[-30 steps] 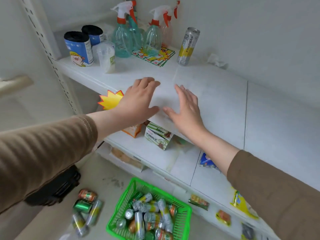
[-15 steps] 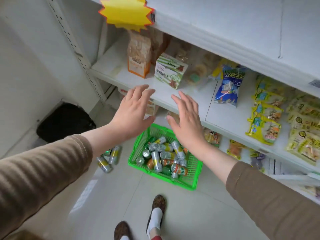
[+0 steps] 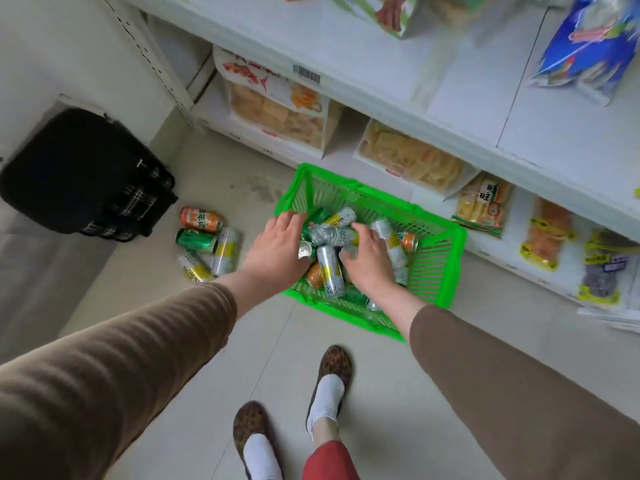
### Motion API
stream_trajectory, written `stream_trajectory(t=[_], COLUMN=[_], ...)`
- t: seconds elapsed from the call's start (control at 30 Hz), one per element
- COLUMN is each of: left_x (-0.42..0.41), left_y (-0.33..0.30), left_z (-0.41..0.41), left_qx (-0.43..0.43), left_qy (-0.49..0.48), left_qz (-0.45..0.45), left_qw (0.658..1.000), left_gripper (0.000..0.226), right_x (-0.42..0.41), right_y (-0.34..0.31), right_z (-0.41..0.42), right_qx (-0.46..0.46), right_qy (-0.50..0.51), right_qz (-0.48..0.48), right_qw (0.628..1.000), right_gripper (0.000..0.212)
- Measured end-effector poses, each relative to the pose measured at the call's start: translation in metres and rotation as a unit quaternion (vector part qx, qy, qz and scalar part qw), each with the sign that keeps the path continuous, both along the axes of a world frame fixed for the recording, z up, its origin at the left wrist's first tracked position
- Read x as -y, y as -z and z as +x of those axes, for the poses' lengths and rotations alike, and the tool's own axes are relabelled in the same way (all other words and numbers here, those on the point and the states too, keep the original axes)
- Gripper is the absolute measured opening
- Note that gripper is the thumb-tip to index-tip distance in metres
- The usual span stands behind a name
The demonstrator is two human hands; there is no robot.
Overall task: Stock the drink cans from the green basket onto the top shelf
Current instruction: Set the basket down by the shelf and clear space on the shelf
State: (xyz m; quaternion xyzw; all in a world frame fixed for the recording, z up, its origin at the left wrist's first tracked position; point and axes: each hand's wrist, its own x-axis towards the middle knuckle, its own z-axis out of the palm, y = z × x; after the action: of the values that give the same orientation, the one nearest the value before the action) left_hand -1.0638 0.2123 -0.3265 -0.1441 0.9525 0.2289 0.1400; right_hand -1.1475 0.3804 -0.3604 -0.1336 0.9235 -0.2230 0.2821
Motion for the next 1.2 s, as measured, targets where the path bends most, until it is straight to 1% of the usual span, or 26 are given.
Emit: stream_trajectory(t=[0.17, 0.3, 0.33, 0.43, 0.57, 0.67, 0.7, 0.8, 0.93, 1.0, 1.13, 1.2], left_x=[-0.012, -0.017, -0.018, -0.023, -0.027, -0.028, -0.027, -0.023, -0.017, -0.017, -0.019, -0.019], left_y=[0.082, 0.13, 0.139, 0.16, 0.167, 0.16, 0.157, 0.153, 0.154, 0.155, 0.158, 0.161], left_z=[0.002, 0.002, 0.002, 0.0, 0.0, 0.001, 0.0, -0.004, -0.004, -0.002, 0.002, 0.003], left_qx=[0.052, 0.091, 0.098, 0.111, 0.119, 0.118, 0.112, 0.093, 0.096, 0.096, 0.098, 0.1], left_qy=[-0.006, 0.001, 0.002, 0.004, 0.003, 0.001, -0.002, 0.004, 0.012, 0.013, 0.016, 0.023], left_qz=[0.008, 0.013, 0.012, 0.005, 0.003, 0.003, 0.005, 0.007, 0.001, -0.002, 0.0, 0.002], left_qw=[0.999, 0.996, 0.995, 0.994, 0.993, 0.993, 0.994, 0.996, 0.995, 0.995, 0.995, 0.995], left_gripper=[0.076, 0.076, 0.076, 0.076, 0.075, 0.075, 0.074, 0.073, 0.075, 0.075, 0.073, 0.073], right_x=[-0.001, -0.001, -0.001, 0.003, 0.01, 0.009, 0.008, 0.004, 0.001, 0.004, 0.016, 0.02], right_y=[0.099, 0.155, 0.165, 0.189, 0.199, 0.2, 0.201, 0.204, 0.206, 0.207, 0.22, 0.223], right_z=[0.012, 0.018, 0.02, 0.029, 0.035, 0.036, 0.038, 0.04, 0.036, 0.035, 0.033, 0.027], right_qx=[0.069, 0.114, 0.126, 0.126, 0.103, 0.079, 0.067, 0.029, 0.004, 0.004, 0.009, 0.026], right_qy=[0.019, 0.022, 0.029, 0.044, 0.031, 0.01, 0.009, 0.021, 0.018, 0.014, -0.035, -0.039], right_qz=[0.05, 0.116, 0.128, 0.142, 0.161, 0.169, 0.171, 0.156, 0.169, 0.185, 0.221, 0.23], right_qw=[0.996, 0.986, 0.983, 0.981, 0.981, 0.982, 0.983, 0.987, 0.985, 0.983, 0.975, 0.972], right_gripper=[0.052, 0.071, 0.072, 0.071, 0.093, 0.103, 0.1, 0.07, 0.049, 0.048, 0.058, 0.063])
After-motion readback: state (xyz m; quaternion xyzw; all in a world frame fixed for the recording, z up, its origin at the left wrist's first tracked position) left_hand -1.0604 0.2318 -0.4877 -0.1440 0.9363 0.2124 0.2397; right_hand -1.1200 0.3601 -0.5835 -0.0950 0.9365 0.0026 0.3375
